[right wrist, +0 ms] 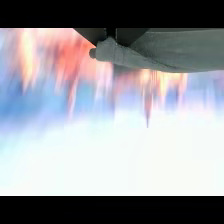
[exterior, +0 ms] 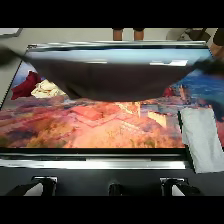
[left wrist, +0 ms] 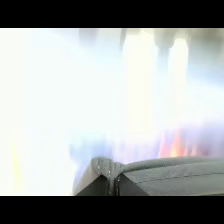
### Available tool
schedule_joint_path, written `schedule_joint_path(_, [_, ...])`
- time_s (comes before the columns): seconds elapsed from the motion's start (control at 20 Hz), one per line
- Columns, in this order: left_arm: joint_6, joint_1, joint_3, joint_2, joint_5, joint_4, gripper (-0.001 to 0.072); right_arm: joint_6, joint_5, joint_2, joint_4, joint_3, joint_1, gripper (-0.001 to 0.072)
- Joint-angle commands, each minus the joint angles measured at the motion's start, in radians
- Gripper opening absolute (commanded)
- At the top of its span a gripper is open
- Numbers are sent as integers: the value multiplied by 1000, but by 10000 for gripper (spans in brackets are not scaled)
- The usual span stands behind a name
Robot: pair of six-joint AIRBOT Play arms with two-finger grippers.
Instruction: Fold the shirts.
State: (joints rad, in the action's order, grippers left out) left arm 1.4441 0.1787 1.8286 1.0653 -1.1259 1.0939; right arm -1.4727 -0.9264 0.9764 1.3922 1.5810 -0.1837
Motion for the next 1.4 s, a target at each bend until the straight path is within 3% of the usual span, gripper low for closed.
schedule_joint_path(0.0, [84, 1, 233, -206, 166, 24, 37, 14, 177, -216, 71, 208, 0, 42])
schedule_joint_path(0.15, [105, 1, 232, -309, 213, 25, 37, 14, 170, -307, 73, 215, 0, 42])
schedule_joint_path(0.4, [105, 1, 232, -320, 210, 41, 37, -22, 140, -334, 87, 215, 0, 42])
schedule_joint_path(0.55, [105, 1, 232, -284, 159, 91, 37, -45, 32, -296, 94, 215, 0, 42])
schedule_joint_path(0.65, [105, 1, 211, -217, 39, 126, 37, -91, -112, -221, 93, 214, 0, 42])
schedule_joint_path(0.8, [103, 0, 54, -67, -120, 126, 37, -54, -325, -9, 69, 214, 2, 41])
schedule_joint_path(0.95, [40, -31, -200, 88, -60, 126, 37, -26, -413, 245, 8, 160, 2, 41])
schedule_joint_path(1.15, [22, -98, -396, 344, 113, 126, 37, -27, -321, 577, -129, 121, 2, 41])
schedule_joint_path(1.35, [23, -100, -351, 586, 260, 26, 38, -75, -94, 799, -286, 121, 2, 41])
